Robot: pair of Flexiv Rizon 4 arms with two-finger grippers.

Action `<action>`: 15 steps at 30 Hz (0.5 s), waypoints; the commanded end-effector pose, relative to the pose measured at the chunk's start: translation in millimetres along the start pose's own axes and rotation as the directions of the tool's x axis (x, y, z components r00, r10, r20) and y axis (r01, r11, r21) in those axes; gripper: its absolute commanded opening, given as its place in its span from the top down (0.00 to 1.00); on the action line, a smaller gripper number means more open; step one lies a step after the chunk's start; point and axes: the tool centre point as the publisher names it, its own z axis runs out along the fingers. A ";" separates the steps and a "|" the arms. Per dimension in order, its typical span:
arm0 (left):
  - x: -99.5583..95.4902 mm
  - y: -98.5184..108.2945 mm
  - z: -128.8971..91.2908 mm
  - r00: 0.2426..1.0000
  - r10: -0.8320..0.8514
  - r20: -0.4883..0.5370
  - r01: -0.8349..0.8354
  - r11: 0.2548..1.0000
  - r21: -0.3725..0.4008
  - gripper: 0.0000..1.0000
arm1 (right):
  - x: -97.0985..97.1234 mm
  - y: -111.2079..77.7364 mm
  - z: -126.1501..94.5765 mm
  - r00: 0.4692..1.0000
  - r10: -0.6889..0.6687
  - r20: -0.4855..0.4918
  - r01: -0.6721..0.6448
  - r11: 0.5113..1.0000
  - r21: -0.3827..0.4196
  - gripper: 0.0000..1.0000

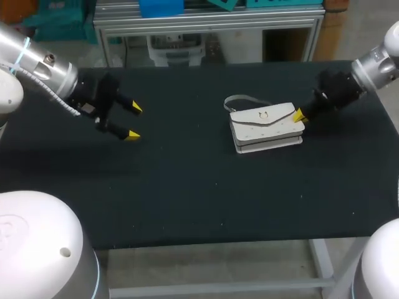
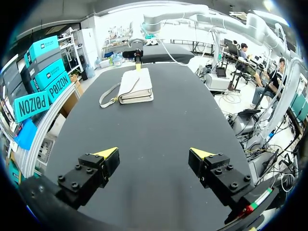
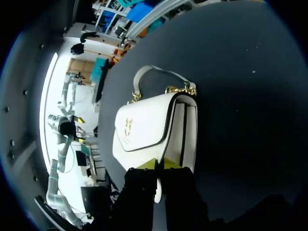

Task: Pick up the bag, open it, inspect its contents, close it, and place it on the opposite side

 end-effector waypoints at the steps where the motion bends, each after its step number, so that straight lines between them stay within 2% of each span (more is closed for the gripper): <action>1: 0.3 0.6 0.8 1.000 0.001 0.002 -0.001 1.000 0.003 0.00 | 23.2 -29.1 15.5 0.998 0.008 0.066 0.002 0.990 -0.144 1.00; 8: 0.3 0.6 0.8 1.000 0.001 0.002 -0.001 1.000 0.003 0.00 | 39.3 -51.4 53.0 0.998 0.043 0.043 -0.035 0.983 -0.179 1.00; 15: 0.3 0.6 0.8 1.000 0.001 0.002 -0.001 1.000 0.003 0.00 | 51.9 -59.2 86.6 0.999 0.028 0.015 -0.026 0.990 -0.136 1.00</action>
